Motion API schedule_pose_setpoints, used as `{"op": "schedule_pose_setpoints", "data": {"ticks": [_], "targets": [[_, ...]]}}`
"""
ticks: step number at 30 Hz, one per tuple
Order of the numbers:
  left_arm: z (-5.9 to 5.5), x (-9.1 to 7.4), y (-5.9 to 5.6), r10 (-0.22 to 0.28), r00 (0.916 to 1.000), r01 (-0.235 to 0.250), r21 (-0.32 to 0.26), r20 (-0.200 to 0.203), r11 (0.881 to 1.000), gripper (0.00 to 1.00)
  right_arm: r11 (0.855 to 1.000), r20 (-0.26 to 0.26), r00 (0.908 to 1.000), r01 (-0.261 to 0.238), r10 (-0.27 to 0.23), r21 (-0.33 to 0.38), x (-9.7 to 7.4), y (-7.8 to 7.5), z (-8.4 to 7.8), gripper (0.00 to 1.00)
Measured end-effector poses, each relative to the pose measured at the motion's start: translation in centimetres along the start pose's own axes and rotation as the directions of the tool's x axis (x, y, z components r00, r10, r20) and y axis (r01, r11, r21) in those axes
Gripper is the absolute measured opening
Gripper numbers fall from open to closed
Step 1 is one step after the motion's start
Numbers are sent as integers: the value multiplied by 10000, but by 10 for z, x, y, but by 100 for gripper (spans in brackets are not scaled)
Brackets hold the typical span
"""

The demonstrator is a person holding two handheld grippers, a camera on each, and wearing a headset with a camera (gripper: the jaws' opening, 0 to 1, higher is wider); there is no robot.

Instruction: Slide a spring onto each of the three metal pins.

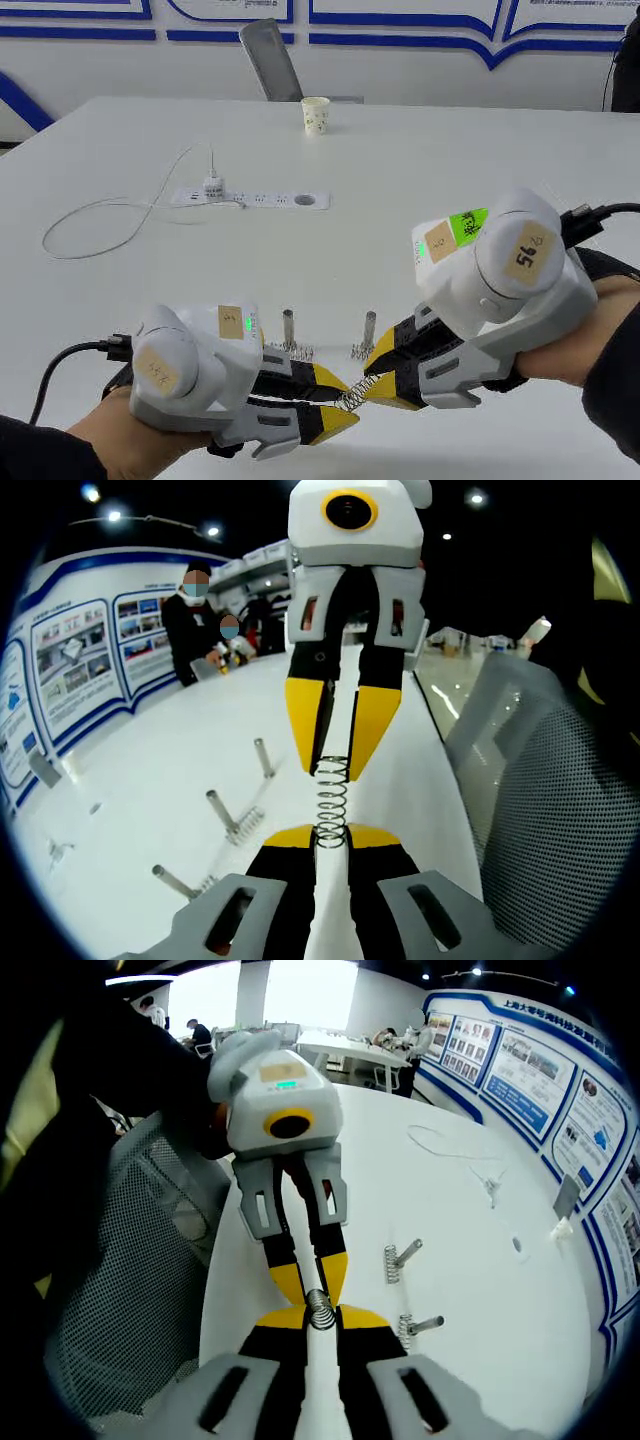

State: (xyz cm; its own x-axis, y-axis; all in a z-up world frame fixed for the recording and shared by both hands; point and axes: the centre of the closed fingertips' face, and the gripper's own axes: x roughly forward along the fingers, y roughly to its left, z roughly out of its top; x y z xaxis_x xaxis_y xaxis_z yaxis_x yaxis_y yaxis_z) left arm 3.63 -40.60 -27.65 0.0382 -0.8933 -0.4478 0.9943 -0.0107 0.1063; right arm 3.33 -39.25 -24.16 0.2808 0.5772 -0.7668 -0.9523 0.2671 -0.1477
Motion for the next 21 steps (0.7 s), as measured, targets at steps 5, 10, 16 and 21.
{"op": "schedule_pose_setpoints", "data": {"ticks": [5,10,16,21], "targets": [[1,1,-2,-59,10000,59,13,29,10000,10,10000,49,10000,-18,17,9,0,0,1,12],[1,1,-2,-112,9999,112,-27,85,9999,10,9998,66,9999,-91,90,168,1,0,0,14],[1,1,-3,-133,9998,133,2,130,9999,10,9989,-46,9997,-246,248,395,6,0,-6,17],[3,1,-3,-131,9997,131,-5,191,9999,10,9977,12,9993,-376,376,559,8,2,-7,16]]}}
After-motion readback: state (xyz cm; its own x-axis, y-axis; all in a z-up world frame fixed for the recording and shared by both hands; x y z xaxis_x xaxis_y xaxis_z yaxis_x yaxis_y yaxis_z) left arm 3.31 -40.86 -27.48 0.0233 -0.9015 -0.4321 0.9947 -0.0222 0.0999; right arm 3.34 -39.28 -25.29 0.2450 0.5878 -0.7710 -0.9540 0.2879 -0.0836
